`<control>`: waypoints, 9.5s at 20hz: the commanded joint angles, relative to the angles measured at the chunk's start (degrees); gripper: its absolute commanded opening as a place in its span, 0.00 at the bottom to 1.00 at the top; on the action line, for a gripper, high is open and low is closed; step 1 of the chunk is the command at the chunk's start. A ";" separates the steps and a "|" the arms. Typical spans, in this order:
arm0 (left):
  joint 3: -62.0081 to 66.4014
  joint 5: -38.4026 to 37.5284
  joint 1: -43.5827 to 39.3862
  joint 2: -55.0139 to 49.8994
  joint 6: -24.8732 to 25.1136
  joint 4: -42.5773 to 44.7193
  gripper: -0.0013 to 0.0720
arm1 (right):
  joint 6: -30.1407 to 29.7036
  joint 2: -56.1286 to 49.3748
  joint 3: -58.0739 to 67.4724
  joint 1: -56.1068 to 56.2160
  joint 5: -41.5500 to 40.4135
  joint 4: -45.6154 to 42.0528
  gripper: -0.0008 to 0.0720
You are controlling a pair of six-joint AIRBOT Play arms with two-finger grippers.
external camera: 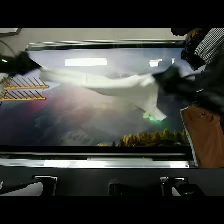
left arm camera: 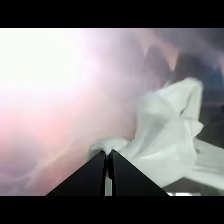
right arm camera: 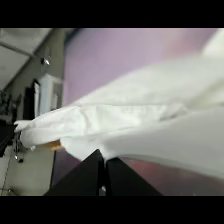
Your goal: Fold the clothes and pants, and hang the long-sleeved shirts on hangers.
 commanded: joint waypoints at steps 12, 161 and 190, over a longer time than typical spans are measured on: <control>9.73 11.67 7.96 33.07 -8.90 15.72 0.04 | 6.88 0.11 41.94 -7.19 23.65 -12.79 0.05; -61.99 1.40 15.37 22.69 3.67 8.11 0.63 | -36.92 -15.65 -50.34 -24.44 13.29 7.67 0.59; -66.45 15.69 19.82 9.86 14.75 1.84 0.74 | -27.69 -6.60 -49.05 -12.44 7.98 15.23 0.05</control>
